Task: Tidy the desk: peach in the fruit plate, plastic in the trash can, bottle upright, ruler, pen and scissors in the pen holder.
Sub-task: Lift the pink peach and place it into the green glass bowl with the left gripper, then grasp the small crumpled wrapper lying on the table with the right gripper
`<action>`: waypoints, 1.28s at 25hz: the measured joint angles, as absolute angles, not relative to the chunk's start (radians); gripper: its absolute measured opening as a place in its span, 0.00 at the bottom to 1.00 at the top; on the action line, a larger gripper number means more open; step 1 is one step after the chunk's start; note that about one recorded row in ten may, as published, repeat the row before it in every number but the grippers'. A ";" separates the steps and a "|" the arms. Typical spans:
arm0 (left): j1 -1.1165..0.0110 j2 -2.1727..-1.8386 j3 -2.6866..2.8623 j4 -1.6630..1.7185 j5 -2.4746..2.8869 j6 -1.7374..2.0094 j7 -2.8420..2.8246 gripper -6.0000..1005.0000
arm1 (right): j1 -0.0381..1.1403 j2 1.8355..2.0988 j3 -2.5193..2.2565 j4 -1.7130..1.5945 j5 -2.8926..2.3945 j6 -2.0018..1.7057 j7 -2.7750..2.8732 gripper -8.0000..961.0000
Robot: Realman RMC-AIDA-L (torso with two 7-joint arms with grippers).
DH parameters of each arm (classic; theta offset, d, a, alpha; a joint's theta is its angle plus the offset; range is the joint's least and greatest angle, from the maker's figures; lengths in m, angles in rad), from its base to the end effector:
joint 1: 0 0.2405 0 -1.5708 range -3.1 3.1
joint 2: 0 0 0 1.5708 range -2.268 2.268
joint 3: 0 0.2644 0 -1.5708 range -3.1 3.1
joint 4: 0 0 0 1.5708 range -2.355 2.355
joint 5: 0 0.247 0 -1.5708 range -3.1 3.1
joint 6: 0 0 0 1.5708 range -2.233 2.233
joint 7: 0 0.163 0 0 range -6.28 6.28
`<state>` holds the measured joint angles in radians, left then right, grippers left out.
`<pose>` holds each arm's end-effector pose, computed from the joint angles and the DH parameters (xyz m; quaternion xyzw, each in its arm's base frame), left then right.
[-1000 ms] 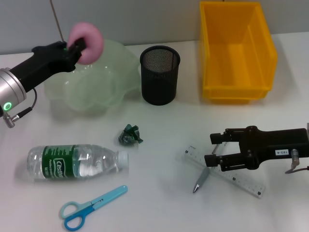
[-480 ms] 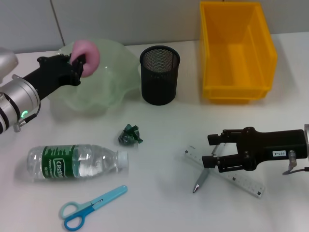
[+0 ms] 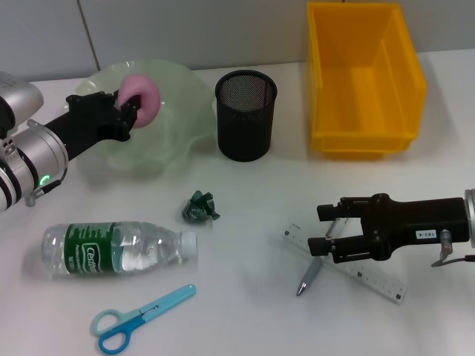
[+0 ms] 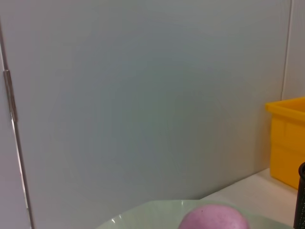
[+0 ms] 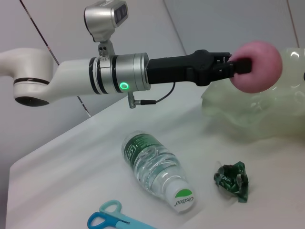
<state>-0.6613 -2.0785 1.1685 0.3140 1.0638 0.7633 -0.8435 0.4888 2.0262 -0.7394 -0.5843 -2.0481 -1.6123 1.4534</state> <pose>-0.2832 0.4613 -0.0714 -0.8621 -0.2209 -0.2090 0.4053 0.3111 0.3401 -0.0231 -0.9353 0.2764 0.2100 0.0686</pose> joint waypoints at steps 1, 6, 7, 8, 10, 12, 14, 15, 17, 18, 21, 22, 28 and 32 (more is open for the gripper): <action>-0.662 -2.078 1.167 0.314 1.064 0.763 -0.843 0.16 | 0.489 2.026 -0.739 -0.584 -2.048 -1.612 1.453 0.84; -0.663 -2.079 1.164 0.317 1.063 0.762 -0.850 0.30 | 0.489 2.027 -0.739 -0.584 -2.048 -1.612 1.453 0.84; -0.663 -2.079 1.162 0.317 1.063 0.761 -0.852 0.33 | 0.489 2.028 -0.739 -0.584 -2.048 -1.612 1.453 0.84; -0.663 -2.079 1.160 0.317 1.063 0.761 -0.853 0.37 | 0.489 2.028 -0.738 -0.583 -2.049 -1.612 1.453 0.84; -0.663 -2.078 1.159 0.318 1.062 0.762 -0.854 0.45 | 0.489 2.028 -0.738 -0.582 -2.050 -1.611 1.453 0.84; -0.661 -2.079 1.159 0.319 1.062 0.763 -0.854 0.53 | 0.489 2.028 -0.738 -0.581 -2.050 -1.610 1.453 0.84; -0.661 -2.079 1.159 0.320 1.061 0.765 -0.854 0.59 | 0.489 2.028 -0.738 -0.581 -2.051 -1.610 1.453 0.84; -0.661 -2.079 1.159 0.320 1.061 0.765 -0.854 0.60 | 0.489 2.028 -0.738 -0.581 -2.051 -1.610 1.453 0.84; -0.661 -2.078 1.160 0.320 1.061 0.766 -0.854 0.63 | 0.489 2.028 -0.738 -0.581 -2.051 -1.610 1.453 0.84; -0.661 -2.079 1.160 0.321 1.061 0.766 -0.854 0.64 | 0.489 2.028 -0.739 -0.581 -2.051 -1.610 1.453 0.84; -0.662 -2.079 1.160 0.323 1.056 0.768 -0.854 0.69 | 0.489 2.028 -0.739 -0.581 -2.051 -1.610 1.454 0.84; -0.662 -2.079 1.161 0.323 1.052 0.768 -0.854 0.70 | 0.489 2.028 -0.738 -0.581 -2.051 -1.610 1.454 0.84; -0.657 -2.079 1.166 0.323 1.022 0.781 -0.854 0.73 | 0.489 2.028 -0.735 -0.581 -2.051 -1.611 1.454 0.84; -0.654 -2.078 1.164 0.323 1.009 0.796 -0.860 0.73 | 0.489 2.028 -0.732 -0.581 -2.051 -1.611 1.456 0.84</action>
<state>-0.6539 -2.0784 1.1640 0.3227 1.0091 0.7959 -0.8596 0.4893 2.0279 -0.7318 -0.5814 -2.0508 -1.6107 1.4561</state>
